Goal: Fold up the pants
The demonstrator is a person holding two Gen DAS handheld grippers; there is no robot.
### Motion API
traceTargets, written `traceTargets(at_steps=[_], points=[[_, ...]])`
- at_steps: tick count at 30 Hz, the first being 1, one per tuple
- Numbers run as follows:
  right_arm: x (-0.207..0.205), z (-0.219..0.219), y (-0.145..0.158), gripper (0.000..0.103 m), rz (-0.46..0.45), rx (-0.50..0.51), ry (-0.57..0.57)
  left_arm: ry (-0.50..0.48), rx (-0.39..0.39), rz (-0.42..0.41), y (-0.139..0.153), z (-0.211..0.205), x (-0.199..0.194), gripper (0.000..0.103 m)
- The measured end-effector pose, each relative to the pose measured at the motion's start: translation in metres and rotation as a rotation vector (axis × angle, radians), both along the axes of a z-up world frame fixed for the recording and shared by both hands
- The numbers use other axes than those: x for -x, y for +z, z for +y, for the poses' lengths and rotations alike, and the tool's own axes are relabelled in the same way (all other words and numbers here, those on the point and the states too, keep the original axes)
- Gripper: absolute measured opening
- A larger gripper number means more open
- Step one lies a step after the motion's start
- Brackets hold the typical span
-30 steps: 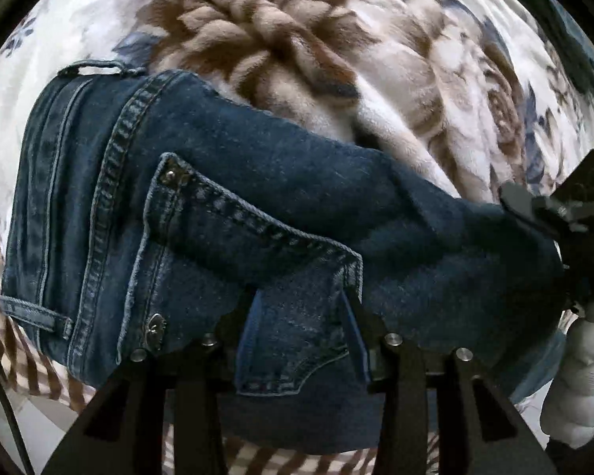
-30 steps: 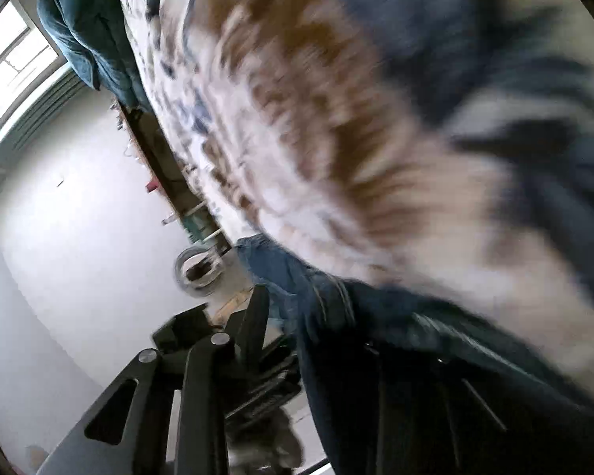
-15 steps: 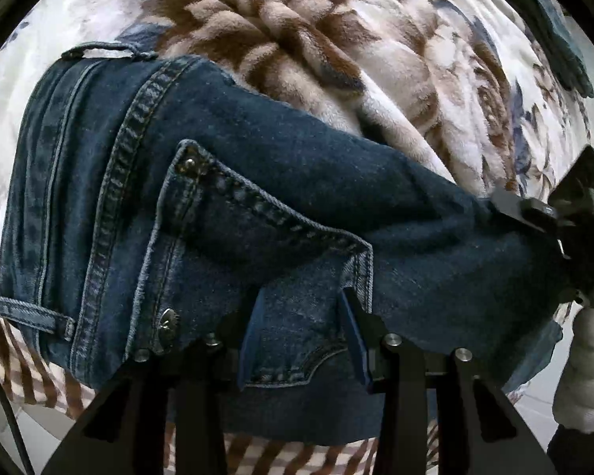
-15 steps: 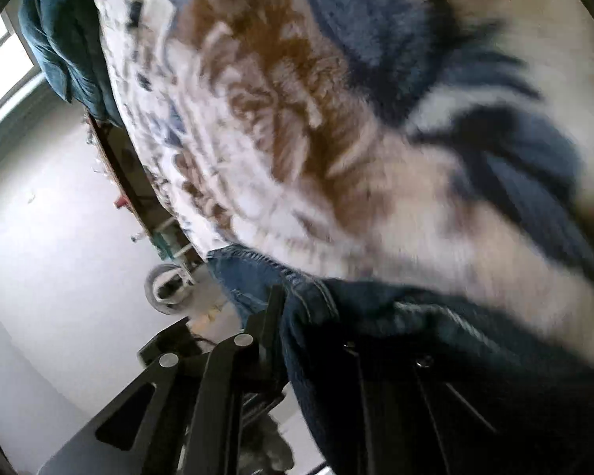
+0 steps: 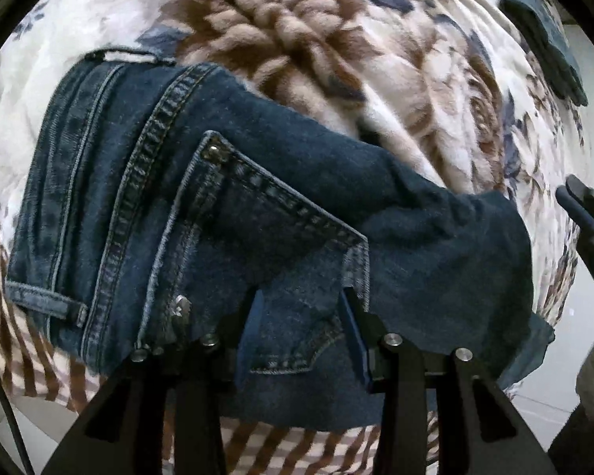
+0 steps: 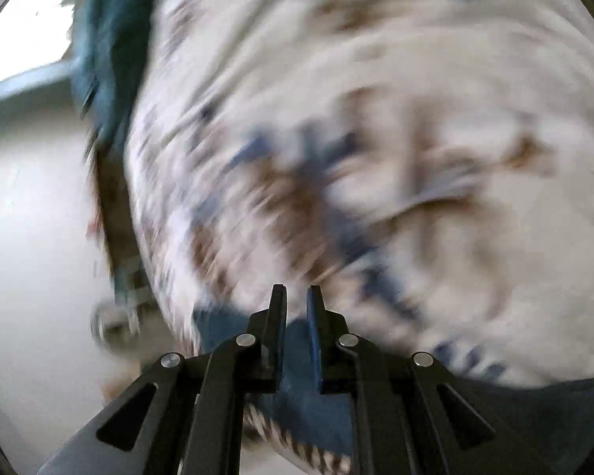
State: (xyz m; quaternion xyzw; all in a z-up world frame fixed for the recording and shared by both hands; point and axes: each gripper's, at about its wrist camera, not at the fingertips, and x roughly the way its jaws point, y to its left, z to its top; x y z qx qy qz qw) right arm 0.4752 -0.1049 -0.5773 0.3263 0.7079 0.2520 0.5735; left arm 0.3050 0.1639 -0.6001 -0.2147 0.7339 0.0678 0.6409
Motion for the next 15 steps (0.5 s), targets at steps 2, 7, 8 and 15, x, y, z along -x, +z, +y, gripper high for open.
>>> traceTargets(at_steps=[2, 7, 8, 15], points=[[0.015, 0.033, 0.008, 0.017, -0.003, -0.010, 0.159, -0.014, -0.017, -0.017, 0.011, -0.007, 0.002, 0.039], [0.047, 0.040, -0.046, 0.016, 0.022, 0.115, 0.221, -0.065, -0.053, -0.093, 0.030, -0.020, -0.002, 0.043], [0.046, 0.029, -0.058, 0.013, 0.022, 0.155, 0.186, -0.070, -0.070, -0.110, 0.033, -0.022, -0.003, 0.046], [0.067, -0.058, 0.019, 0.092, -0.125, 0.101, -0.078, -0.171, -0.143, -0.269, 0.076, -0.051, -0.022, 0.089]])
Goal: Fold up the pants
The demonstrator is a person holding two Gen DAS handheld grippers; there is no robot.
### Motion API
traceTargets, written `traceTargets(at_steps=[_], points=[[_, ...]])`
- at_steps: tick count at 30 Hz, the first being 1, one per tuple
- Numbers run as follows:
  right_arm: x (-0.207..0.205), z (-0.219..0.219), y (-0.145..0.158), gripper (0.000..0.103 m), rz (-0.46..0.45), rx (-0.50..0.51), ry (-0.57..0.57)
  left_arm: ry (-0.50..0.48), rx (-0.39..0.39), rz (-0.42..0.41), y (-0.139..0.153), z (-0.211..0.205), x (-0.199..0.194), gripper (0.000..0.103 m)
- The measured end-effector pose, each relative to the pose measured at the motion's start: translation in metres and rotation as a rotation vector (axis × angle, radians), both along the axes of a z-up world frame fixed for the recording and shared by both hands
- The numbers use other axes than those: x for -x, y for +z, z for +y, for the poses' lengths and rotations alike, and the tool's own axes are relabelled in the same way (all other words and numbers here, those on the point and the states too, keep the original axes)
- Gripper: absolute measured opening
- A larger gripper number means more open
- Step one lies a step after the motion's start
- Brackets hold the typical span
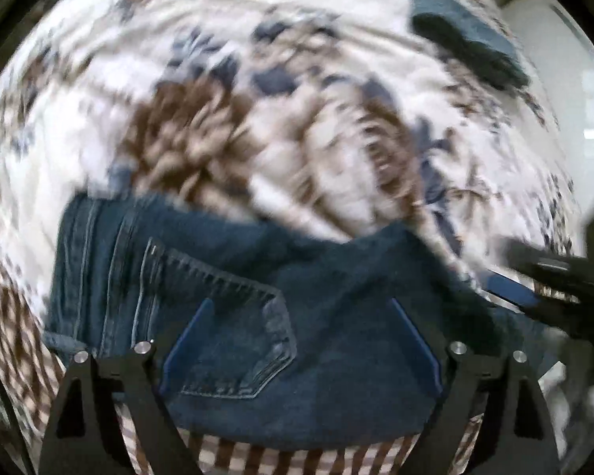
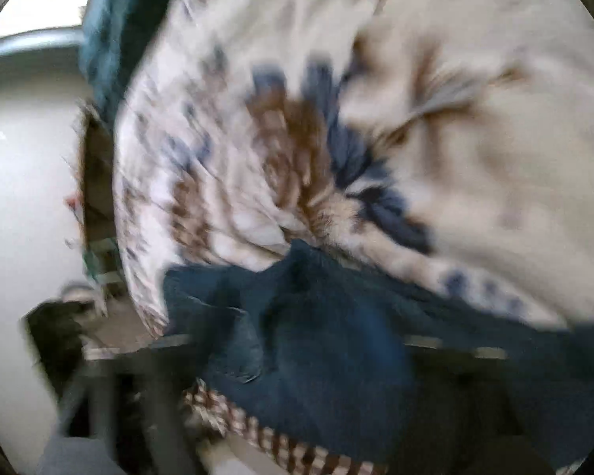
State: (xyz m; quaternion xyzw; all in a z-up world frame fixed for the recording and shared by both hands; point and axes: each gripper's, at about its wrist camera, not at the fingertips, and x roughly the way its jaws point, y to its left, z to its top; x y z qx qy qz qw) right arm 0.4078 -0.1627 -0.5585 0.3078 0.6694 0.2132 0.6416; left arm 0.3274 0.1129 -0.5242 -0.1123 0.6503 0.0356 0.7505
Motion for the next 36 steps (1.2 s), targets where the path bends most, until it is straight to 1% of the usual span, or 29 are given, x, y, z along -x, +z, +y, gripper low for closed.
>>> traceTargets(at_steps=[1, 2, 3, 4, 5, 6, 8, 9, 11, 12, 13, 14, 17, 18, 19, 21, 22, 23, 24, 25, 27, 28, 29, 30, 31, 33, 34, 35, 36], points=[[0.010, -0.028, 0.016, 0.092, -0.049, -0.001, -0.062, -0.020, -0.010, -0.021, 0.008, -0.011, -0.002, 0.089], [0.023, -0.059, 0.030, 0.092, -0.091, 0.025, -0.132, -0.040, -0.012, -0.045, 0.014, -0.027, -0.007, 0.089], [0.035, -0.089, 0.041, 0.094, -0.132, 0.067, -0.201, -0.054, -0.023, -0.066, 0.019, -0.037, -0.010, 0.089], [0.055, -0.130, 0.055, 0.095, -0.186, 0.142, -0.292, -0.066, -0.037, -0.087, 0.024, -0.049, -0.012, 0.089], [0.069, -0.152, 0.065, 0.096, -0.209, 0.193, -0.347, -0.089, -0.042, -0.102, 0.026, -0.065, -0.015, 0.089], [0.091, -0.178, 0.072, 0.096, -0.227, 0.267, -0.428, -0.115, -0.039, -0.104, 0.028, -0.082, -0.017, 0.089], [0.133, -0.250, 0.074, 0.096, -0.196, 0.367, -0.594, -0.138, -0.025, -0.099, 0.020, -0.115, -0.024, 0.089], [0.156, -0.293, 0.069, 0.096, -0.157, 0.411, -0.682, -0.149, -0.024, -0.092, 0.016, -0.133, -0.024, 0.089], [0.191, -0.365, 0.051, 0.096, -0.080, 0.470, -0.806, -0.166, -0.014, -0.074, 0.007, -0.163, -0.023, 0.089], [0.202, -0.392, 0.040, 0.096, -0.041, 0.486, -0.846, -0.177, -0.009, -0.055, 0.001, -0.180, -0.023, 0.089], [0.216, -0.417, 0.024, 0.096, 0.000, 0.477, -0.888, -0.186, 0.003, -0.047, -0.005, -0.194, -0.023, 0.089], [0.225, -0.443, 0.005, 0.096, 0.029, 0.446, -0.915, -0.193, 0.013, -0.033, -0.011, -0.209, -0.022, 0.089], [0.234, -0.487, -0.044, 0.093, 0.054, 0.296, -0.959, -0.218, 0.025, 0.002, -0.022, -0.246, -0.014, 0.089], [0.233, -0.498, -0.059, 0.092, 0.041, 0.221, -0.970, -0.228, 0.030, 0.010, -0.025, -0.255, -0.014, 0.089], [0.229, -0.499, -0.072, 0.090, 0.036, 0.179, -0.980, -0.242, 0.034, 0.017, -0.028, -0.267, -0.013, 0.089], [0.219, -0.491, -0.097, 0.087, -0.006, 0.082, -0.994, -0.273, 0.026, 0.022, -0.032, -0.289, -0.012, 0.089], [0.213, -0.492, -0.103, 0.083, -0.023, 0.070, -1.007, -0.284, 0.023, 0.021, -0.033, -0.295, -0.011, 0.089], [0.209, -0.491, -0.105, 0.069, -0.067, 0.036, -1.037, -0.299, 0.011, 0.020, -0.033, -0.304, -0.011, 0.089], [0.202, -0.489, -0.106, 0.065, -0.115, 0.004, -1.040, -0.310, -0.002, 0.016, -0.033, -0.310, -0.011, 0.089], [0.199, -0.482, -0.104, 0.065, -0.131, 0.003, -1.030, -0.321, -0.009, 0.010, -0.034, -0.317, -0.011, 0.089], [0.191, -0.479, -0.112, 0.065, -0.139, -0.007, -1.038, -0.334, -0.024, 0.006, -0.035, -0.325, -0.011, 0.089], [0.186, -0.479, -0.116, 0.064, -0.129, 0.001, -1.024, -0.339, -0.034, 0.004, -0.036, -0.329, -0.012, 0.089], [0.184, -0.478, -0.117, 0.036, -0.127, 0.018, -1.019, -0.342, -0.036, 0.003, -0.037, -0.331, -0.012, 0.089], [0.180, -0.478, -0.118, 0.010, -0.100, 0.084, -1.015, -0.346, -0.038, 0.002, -0.038, -0.332, -0.012, 0.089], [0.180, -0.481, -0.113, 0.009, -0.085, 0.144, -1.011, -0.348, -0.048, 0.001, -0.038, -0.334, -0.011, 0.089], [0.186, -0.482, -0.095, 0.008, -0.101, 0.227, -1.053, -0.351, -0.054, -0.003, -0.037, -0.333, -0.011, 0.089], [0.187, -0.482, -0.088, 0.008, -0.106, 0.275, -1.052, -0.351, -0.062, -0.007, -0.037, -0.332, -0.011, 0.089], [0.187, -0.479, -0.081, 0.008, -0.112, 0.307, -1.037, -0.350, -0.065, -0.010, -0.036, -0.331, -0.010, 0.089], [0.187, -0.476, -0.077, 0.008, -0.115, 0.316, -1.034, -0.347, -0.061, -0.009, -0.036, -0.330, -0.010, 0.089]])
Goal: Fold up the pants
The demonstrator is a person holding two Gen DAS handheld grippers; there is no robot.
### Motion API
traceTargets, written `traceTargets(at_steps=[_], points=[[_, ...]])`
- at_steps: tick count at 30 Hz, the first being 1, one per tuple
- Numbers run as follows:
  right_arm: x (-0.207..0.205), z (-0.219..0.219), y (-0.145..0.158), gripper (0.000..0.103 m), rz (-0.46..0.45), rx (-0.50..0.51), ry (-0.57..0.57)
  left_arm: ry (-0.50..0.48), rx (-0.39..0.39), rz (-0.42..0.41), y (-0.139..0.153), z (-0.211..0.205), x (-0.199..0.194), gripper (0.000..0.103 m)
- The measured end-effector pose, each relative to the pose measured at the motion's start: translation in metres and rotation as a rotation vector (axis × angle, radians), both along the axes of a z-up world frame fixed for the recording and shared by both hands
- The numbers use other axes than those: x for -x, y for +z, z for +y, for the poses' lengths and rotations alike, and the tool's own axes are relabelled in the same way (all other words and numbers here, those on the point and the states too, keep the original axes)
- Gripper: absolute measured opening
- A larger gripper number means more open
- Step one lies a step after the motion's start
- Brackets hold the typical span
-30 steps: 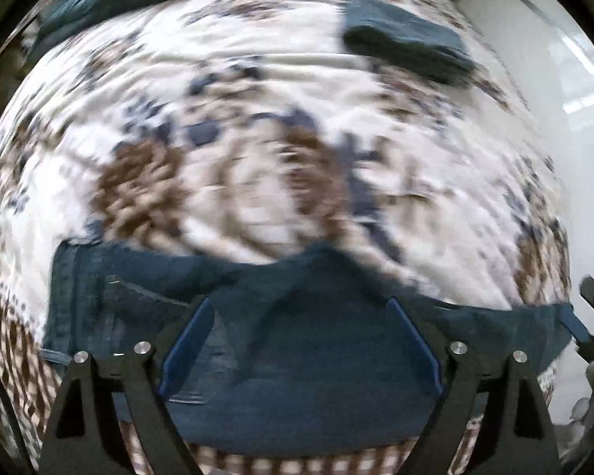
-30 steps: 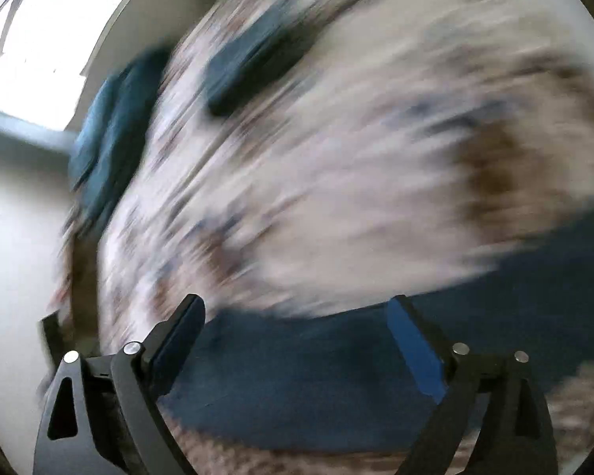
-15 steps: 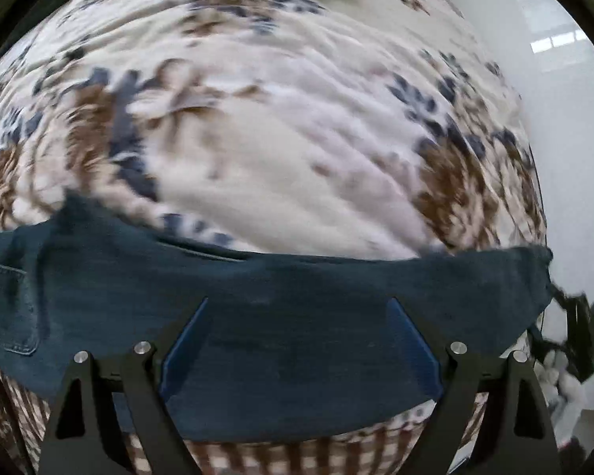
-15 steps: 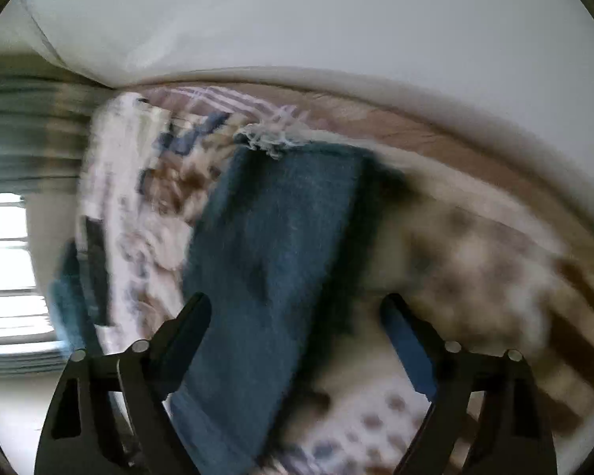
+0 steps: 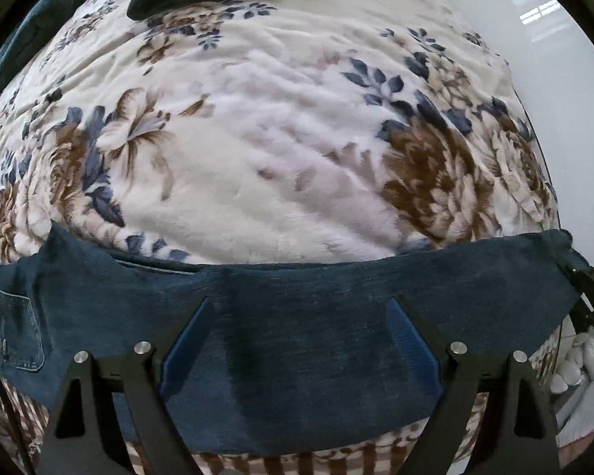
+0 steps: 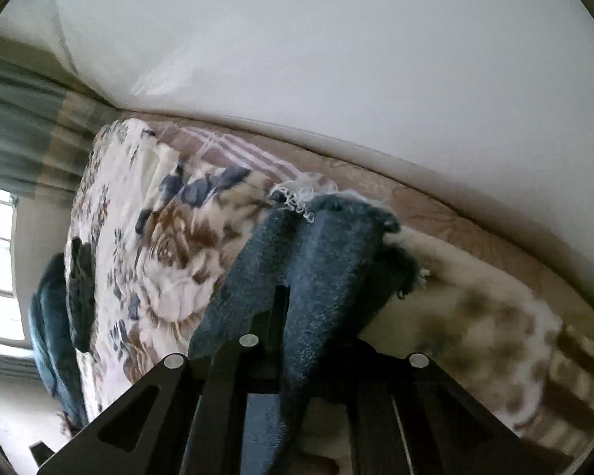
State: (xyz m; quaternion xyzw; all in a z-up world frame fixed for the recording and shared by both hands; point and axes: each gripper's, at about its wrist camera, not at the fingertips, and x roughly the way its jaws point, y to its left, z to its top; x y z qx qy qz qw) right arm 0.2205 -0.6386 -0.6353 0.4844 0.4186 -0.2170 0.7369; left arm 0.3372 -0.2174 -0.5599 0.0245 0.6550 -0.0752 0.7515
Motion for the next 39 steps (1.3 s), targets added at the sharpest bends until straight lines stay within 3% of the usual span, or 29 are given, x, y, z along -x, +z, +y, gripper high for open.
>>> traceTargets(at_steps=[4, 8, 12, 17, 24, 30, 34, 39], points=[[0.005, 0.003, 0.030, 0.008, -0.037, 0.035, 0.033, 0.030, 0.029, -0.005, 0.007, 0.014, 0.004, 0.089], [-0.004, 0.040, 0.096, 0.008, -0.067, 0.176, 0.165, 0.056, 0.052, -0.010, 0.014, 0.035, 0.010, 0.089], [-0.019, 0.112, 0.155, 0.008, -0.084, 0.309, 0.313, 0.085, 0.057, -0.003, 0.024, 0.065, 0.016, 0.089], [-0.036, 0.223, 0.188, 0.008, -0.086, 0.363, 0.467, 0.125, 0.058, -0.012, 0.041, 0.124, 0.026, 0.089], [-0.067, 0.361, 0.177, 0.008, -0.064, 0.362, 0.662, 0.224, 0.021, -0.025, 0.051, 0.227, 0.040, 0.089], [-0.078, 0.491, 0.135, 0.008, -0.011, 0.367, 0.879, 0.339, 0.000, -0.016, 0.042, 0.311, 0.054, 0.089], [-0.076, 0.550, 0.097, 0.008, 0.057, 0.367, 0.969, 0.414, -0.013, -0.006, 0.032, 0.357, 0.064, 0.089], [-0.073, 0.589, 0.061, 0.009, 0.138, 0.356, 0.999, 0.492, -0.012, 0.007, 0.022, 0.393, 0.070, 0.089]])
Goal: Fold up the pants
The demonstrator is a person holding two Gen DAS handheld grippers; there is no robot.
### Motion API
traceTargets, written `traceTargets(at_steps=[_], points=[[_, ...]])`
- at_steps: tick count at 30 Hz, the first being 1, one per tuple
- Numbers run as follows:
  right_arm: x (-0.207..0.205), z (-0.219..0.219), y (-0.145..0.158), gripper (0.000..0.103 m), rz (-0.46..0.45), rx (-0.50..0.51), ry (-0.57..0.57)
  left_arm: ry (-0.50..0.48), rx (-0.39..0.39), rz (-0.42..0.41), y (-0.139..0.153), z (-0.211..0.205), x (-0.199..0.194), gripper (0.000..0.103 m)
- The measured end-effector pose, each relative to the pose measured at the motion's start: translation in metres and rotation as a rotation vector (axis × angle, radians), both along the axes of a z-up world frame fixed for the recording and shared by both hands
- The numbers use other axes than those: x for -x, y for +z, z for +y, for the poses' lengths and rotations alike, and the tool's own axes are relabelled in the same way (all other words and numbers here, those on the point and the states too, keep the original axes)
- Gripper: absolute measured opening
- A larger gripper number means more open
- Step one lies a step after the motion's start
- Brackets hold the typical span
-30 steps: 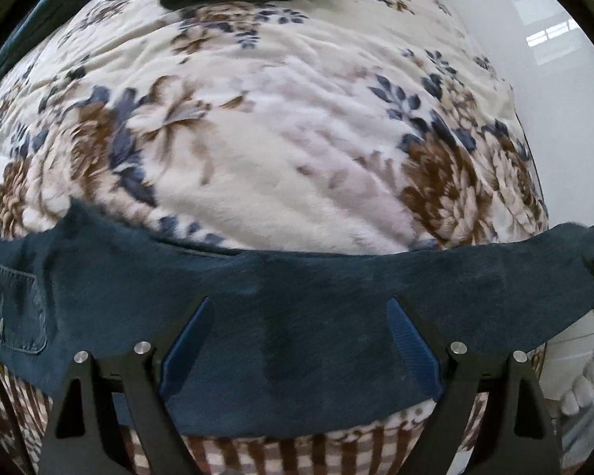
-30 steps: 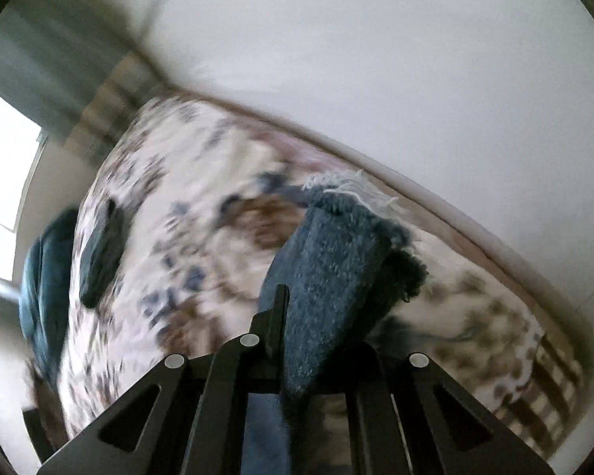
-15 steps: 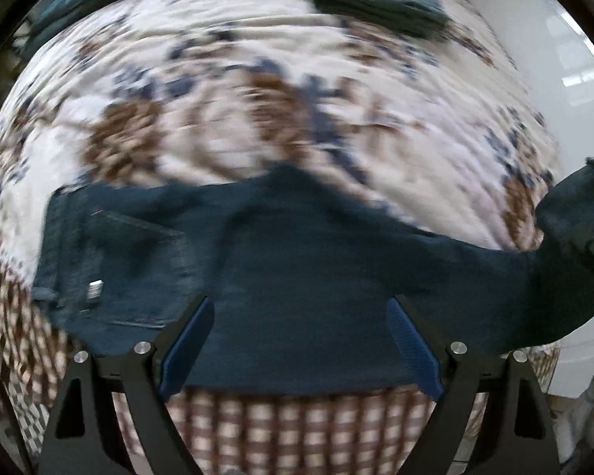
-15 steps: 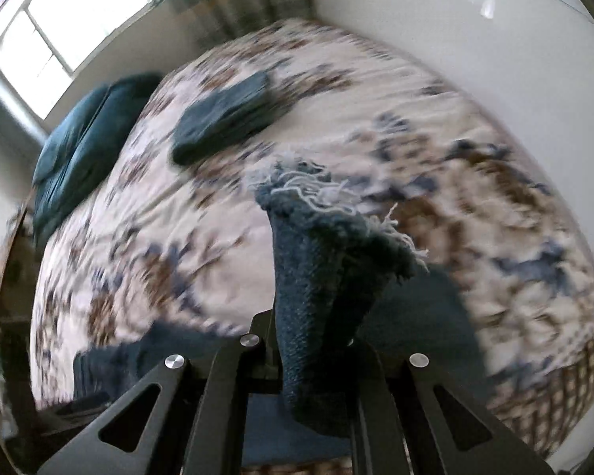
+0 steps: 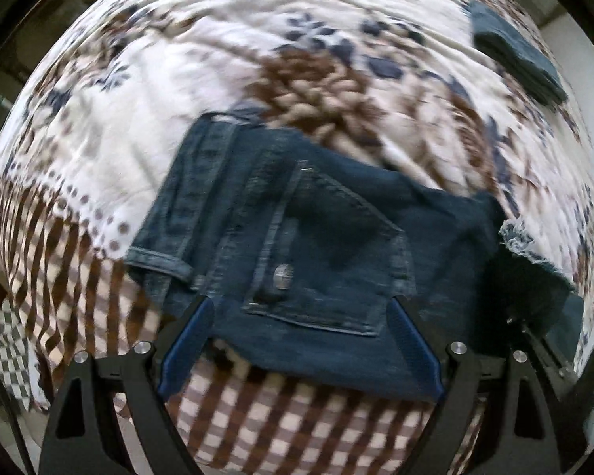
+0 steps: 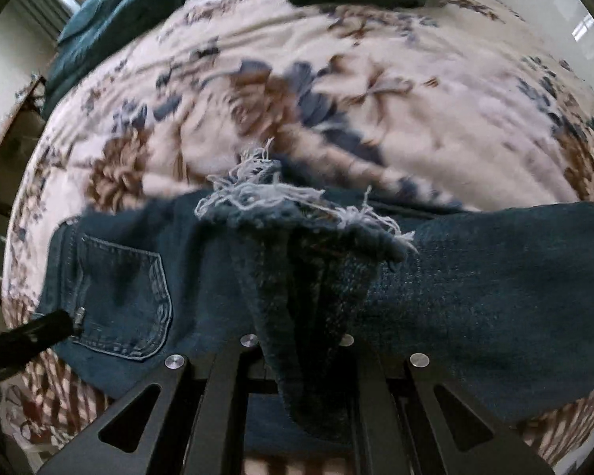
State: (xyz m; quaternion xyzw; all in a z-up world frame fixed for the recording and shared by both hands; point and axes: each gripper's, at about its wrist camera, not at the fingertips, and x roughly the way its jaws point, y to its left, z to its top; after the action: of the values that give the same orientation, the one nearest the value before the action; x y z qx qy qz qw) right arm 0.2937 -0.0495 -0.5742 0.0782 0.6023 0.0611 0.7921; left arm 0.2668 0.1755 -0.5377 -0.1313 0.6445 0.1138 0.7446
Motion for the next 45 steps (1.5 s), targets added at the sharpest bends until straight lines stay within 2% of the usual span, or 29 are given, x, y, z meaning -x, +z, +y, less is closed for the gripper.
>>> traceTargets(at_steps=[4, 5, 6, 7, 8, 9, 11, 13, 16, 17, 18, 20, 22, 23, 25, 30, 34, 37, 41, 45], points=[[-0.006, 0.017, -0.023, 0.017, 0.091, 0.041, 0.045, 0.048, 0.013, 0.008, -0.005, 0.018, 0.004, 0.089], [-0.007, 0.019, -0.025, 0.024, 0.106, 0.044, 0.047, 0.062, 0.021, 0.007, -0.006, 0.022, 0.006, 0.089], [-0.009, 0.021, -0.025, 0.039, 0.124, 0.036, 0.057, 0.078, 0.035, 0.006, -0.006, 0.027, 0.008, 0.089], [-0.010, 0.023, -0.022, 0.051, 0.137, 0.005, 0.071, 0.095, 0.048, 0.006, -0.006, 0.031, 0.010, 0.089], [-0.010, 0.024, -0.019, 0.076, 0.149, -0.051, 0.087, 0.113, 0.060, 0.008, -0.006, 0.036, 0.012, 0.089], [-0.009, 0.025, -0.014, 0.082, 0.164, -0.132, 0.103, 0.132, 0.073, 0.012, -0.006, 0.040, 0.014, 0.089], [-0.006, 0.021, -0.001, 0.082, 0.179, -0.296, 0.121, 0.183, 0.112, 0.021, -0.007, 0.050, 0.018, 0.089], [-0.003, -0.001, 0.011, 0.082, 0.176, -0.411, 0.050, 0.225, 0.145, 0.021, -0.009, 0.058, 0.021, 0.089], [-0.004, -0.036, 0.015, 0.082, 0.145, -0.444, -0.067, 0.286, 0.187, 0.032, -0.019, 0.065, 0.021, 0.089], [-0.005, -0.044, 0.010, 0.076, 0.146, -0.425, -0.095, 0.307, 0.203, 0.035, -0.023, 0.067, 0.022, 0.089], [-0.007, -0.048, 0.002, 0.054, 0.159, -0.412, -0.107, 0.329, 0.221, 0.038, -0.027, 0.068, 0.022, 0.089], [-0.011, -0.039, -0.020, 0.036, 0.232, -0.363, -0.080, 0.390, 0.285, 0.035, -0.037, 0.073, 0.024, 0.089], [-0.010, -0.020, -0.050, 0.036, 0.351, -0.312, -0.006, 0.451, 0.355, 0.031, -0.047, 0.077, 0.026, 0.089], [-0.009, -0.014, -0.059, 0.036, 0.370, -0.290, 0.010, 0.489, 0.403, 0.021, -0.055, 0.080, 0.026, 0.089], [-0.008, -0.010, -0.059, 0.036, 0.352, -0.277, 0.019, 0.554, 0.455, -0.001, -0.070, 0.084, 0.024, 0.089], [-0.004, -0.022, -0.049, 0.036, 0.348, -0.351, 0.004, 0.682, 0.568, -0.092, -0.096, 0.095, 0.026, 0.092], [0.006, -0.036, -0.046, 0.036, 0.373, -0.347, 0.000, 0.763, 0.711, -0.246, -0.102, 0.106, 0.052, 0.094], [0.011, -0.046, -0.044, 0.036, 0.383, -0.356, 0.003, 0.777, 0.790, -0.337, -0.103, 0.108, 0.073, 0.094], [0.013, -0.050, -0.042, 0.036, 0.391, -0.342, 0.016, 0.753, 0.780, -0.335, -0.116, 0.111, 0.075, 0.092], [0.010, -0.048, -0.042, 0.036, 0.384, -0.318, 0.040, 0.716, 0.768, -0.385, -0.096, 0.109, 0.047, 0.093]])
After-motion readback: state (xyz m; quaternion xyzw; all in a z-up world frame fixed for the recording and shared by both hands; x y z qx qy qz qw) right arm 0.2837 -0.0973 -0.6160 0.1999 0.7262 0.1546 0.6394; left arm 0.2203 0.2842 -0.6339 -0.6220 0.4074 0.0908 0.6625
